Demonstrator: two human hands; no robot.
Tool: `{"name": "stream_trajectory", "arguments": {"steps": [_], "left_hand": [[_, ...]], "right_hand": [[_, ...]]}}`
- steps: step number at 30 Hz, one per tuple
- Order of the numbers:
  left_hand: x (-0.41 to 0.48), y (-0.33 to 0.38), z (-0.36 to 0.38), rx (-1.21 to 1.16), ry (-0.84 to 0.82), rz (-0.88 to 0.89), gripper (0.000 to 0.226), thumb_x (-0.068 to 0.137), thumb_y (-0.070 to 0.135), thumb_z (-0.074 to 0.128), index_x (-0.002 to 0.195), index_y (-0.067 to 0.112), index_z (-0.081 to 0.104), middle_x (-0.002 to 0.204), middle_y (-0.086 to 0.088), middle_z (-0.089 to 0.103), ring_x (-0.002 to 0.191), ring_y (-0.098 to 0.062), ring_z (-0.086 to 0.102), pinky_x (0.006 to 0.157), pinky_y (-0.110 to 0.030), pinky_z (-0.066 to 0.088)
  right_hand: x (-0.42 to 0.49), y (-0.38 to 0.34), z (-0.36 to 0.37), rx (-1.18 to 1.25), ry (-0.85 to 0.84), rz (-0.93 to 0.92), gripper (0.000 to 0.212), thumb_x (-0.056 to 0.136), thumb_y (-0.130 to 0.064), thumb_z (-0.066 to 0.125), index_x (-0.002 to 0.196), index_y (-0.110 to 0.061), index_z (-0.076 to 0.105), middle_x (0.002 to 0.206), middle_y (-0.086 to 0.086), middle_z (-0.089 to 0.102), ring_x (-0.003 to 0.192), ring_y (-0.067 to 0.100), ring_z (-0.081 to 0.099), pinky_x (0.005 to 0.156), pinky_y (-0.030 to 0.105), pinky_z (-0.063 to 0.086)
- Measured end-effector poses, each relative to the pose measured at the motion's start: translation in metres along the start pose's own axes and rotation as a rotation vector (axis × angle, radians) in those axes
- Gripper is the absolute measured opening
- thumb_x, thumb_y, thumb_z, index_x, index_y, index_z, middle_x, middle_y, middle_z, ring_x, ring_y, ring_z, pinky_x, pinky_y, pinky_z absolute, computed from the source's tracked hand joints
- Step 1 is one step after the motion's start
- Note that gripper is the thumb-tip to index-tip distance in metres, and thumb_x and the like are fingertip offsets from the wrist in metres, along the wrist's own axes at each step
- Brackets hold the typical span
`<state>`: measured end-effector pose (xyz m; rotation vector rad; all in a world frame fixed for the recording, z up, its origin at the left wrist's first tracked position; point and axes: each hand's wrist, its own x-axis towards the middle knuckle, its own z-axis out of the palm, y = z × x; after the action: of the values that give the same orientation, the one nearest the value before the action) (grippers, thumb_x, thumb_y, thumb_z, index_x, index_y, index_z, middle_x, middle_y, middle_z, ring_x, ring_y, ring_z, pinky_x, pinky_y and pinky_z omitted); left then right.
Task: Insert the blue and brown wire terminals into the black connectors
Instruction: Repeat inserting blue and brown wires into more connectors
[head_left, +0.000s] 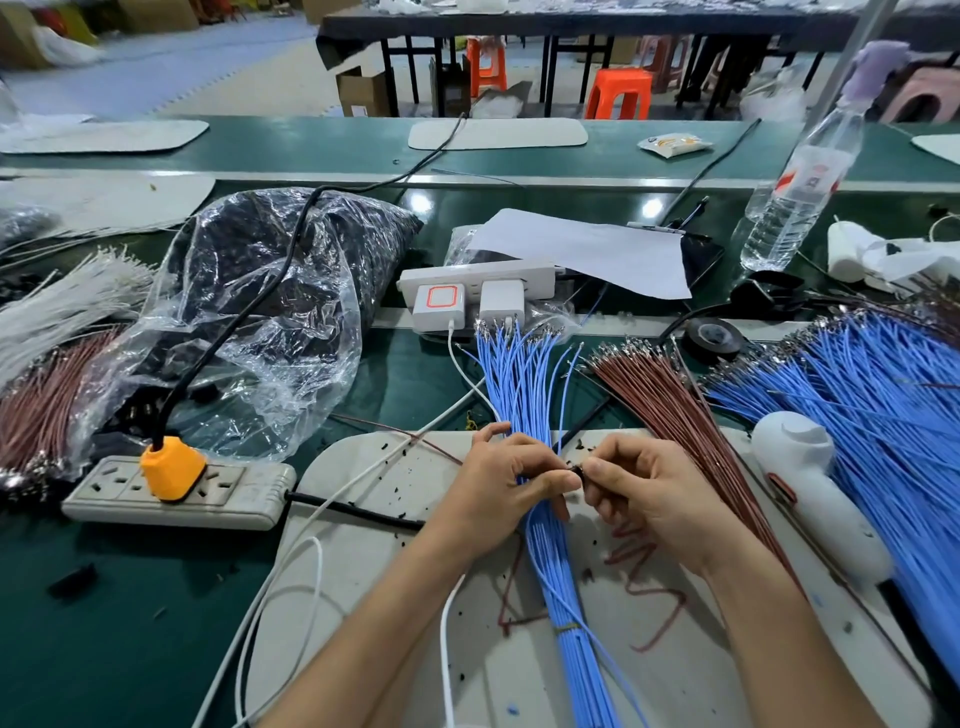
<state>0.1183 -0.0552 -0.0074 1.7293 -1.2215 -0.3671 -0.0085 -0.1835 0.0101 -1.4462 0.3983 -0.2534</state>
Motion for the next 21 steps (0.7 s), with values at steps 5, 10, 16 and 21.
{"name": "stream_trajectory", "arguments": {"steps": [5, 10, 16, 21], "left_hand": [[0.0008, 0.0037, 0.0037, 0.007, 0.044, 0.003, 0.008, 0.083, 0.025, 0.07, 0.085, 0.019, 0.074, 0.076, 0.021, 0.064, 0.088, 0.007, 0.052, 0.104, -0.026, 0.022], [0.0002, 0.0066, 0.0048, -0.015, 0.089, -0.05, 0.026, 0.08, 0.028, 0.073, 0.106, 0.031, 0.068, 0.091, 0.018, 0.062, 0.103, 0.004, 0.047, 0.105, -0.034, 0.032], [0.0009, 0.0059, 0.0012, -0.191, 0.092, -0.1, 0.027, 0.085, 0.007, 0.069, 0.1, 0.029, 0.066, 0.097, -0.001, 0.069, 0.097, -0.009, 0.065, 0.092, -0.027, 0.048], [0.0006, 0.0022, 0.002, -0.271, 0.081, -0.144, 0.017, 0.086, 0.004, 0.067, 0.101, 0.01, 0.067, 0.098, -0.009, 0.072, 0.097, -0.013, 0.069, 0.093, -0.034, 0.051]], "right_hand": [[0.0007, -0.0017, -0.0019, 0.013, 0.072, -0.026, 0.011, 0.084, -0.003, 0.063, 0.073, -0.003, 0.062, 0.055, 0.007, 0.058, 0.047, 0.013, 0.049, 0.046, 0.018, 0.042], [0.0062, 0.0048, 0.003, -0.003, 0.224, -0.088, 0.021, 0.089, 0.004, 0.057, 0.075, -0.011, 0.062, 0.053, 0.004, 0.056, 0.045, 0.011, 0.047, 0.044, 0.017, 0.04], [0.0052, 0.0043, 0.0022, 0.161, 0.143, -0.106, 0.009, 0.079, -0.007, 0.067, 0.082, -0.015, 0.069, 0.068, 0.009, 0.065, 0.057, 0.016, 0.058, 0.056, 0.021, 0.051], [0.0045, 0.0019, 0.0016, 0.164, 0.273, -0.125, 0.012, 0.086, 0.004, 0.058, 0.087, -0.007, 0.064, 0.066, 0.008, 0.065, 0.057, 0.015, 0.058, 0.056, 0.02, 0.051]]}}
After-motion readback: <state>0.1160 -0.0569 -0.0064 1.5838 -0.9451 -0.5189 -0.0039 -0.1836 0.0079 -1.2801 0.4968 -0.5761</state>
